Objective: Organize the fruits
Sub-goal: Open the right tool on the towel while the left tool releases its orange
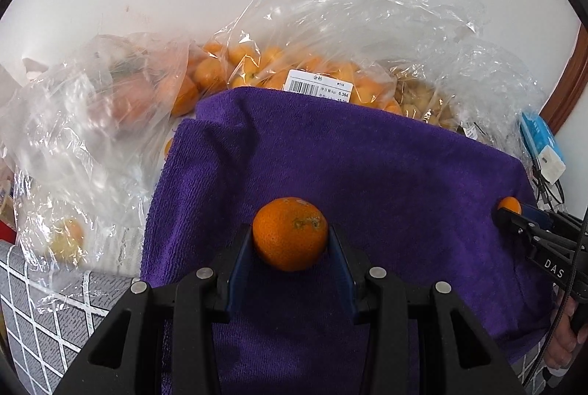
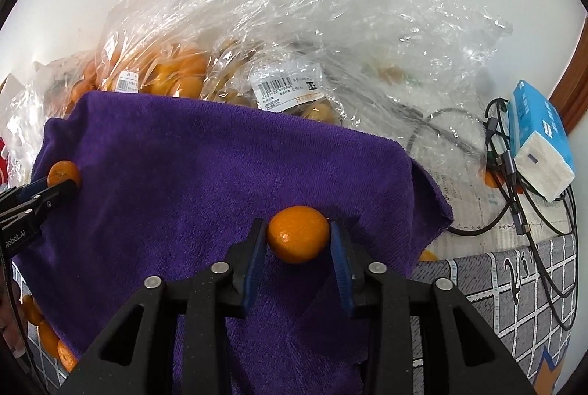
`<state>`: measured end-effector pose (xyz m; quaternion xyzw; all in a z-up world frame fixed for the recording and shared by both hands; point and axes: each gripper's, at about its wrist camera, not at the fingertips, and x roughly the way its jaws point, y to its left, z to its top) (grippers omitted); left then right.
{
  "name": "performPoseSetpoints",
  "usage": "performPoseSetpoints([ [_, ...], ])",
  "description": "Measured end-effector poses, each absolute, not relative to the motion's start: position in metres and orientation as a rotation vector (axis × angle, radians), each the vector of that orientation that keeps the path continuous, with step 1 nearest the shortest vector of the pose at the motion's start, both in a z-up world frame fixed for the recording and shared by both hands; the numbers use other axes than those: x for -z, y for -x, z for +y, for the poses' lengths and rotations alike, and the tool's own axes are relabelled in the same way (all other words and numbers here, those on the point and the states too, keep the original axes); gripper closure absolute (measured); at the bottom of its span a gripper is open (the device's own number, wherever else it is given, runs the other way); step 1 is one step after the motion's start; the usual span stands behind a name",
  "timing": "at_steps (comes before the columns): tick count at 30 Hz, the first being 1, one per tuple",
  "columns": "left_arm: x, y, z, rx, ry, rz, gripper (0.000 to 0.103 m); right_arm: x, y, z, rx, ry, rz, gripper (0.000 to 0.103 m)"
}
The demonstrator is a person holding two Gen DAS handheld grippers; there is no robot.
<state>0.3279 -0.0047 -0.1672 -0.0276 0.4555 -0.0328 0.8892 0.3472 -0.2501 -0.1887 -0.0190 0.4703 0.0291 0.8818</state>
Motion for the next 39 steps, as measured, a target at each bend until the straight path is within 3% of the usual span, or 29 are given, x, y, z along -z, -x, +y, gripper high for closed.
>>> performPoseSetpoints([
  [6, 0.166, -0.330, -0.006, 0.096, 0.070, 0.963, 0.062, 0.182, -0.343, -0.245, -0.048, 0.062, 0.950, 0.039],
  [8, 0.163, -0.329, -0.007, 0.105, 0.074, 0.959, 0.055, 0.178, -0.340, -0.244, -0.062, 0.067, 0.930, 0.035],
  [13, 0.151, -0.323, -0.007, 0.118, 0.104, 0.916, 0.047, 0.163, -0.330, -0.242, -0.049, 0.061, 0.880, 0.033],
  [27, 0.113, -0.303, -0.022, 0.110, 0.037, 0.801, 0.047, 0.131, -0.308, -0.237, 0.013, 0.079, 0.814, 0.033],
  [39, 0.053, -0.266, -0.014, 0.159, 0.040, 0.678, 0.047, 0.094, -0.237, -0.261, 0.010, -0.022, 0.792, 0.033],
])
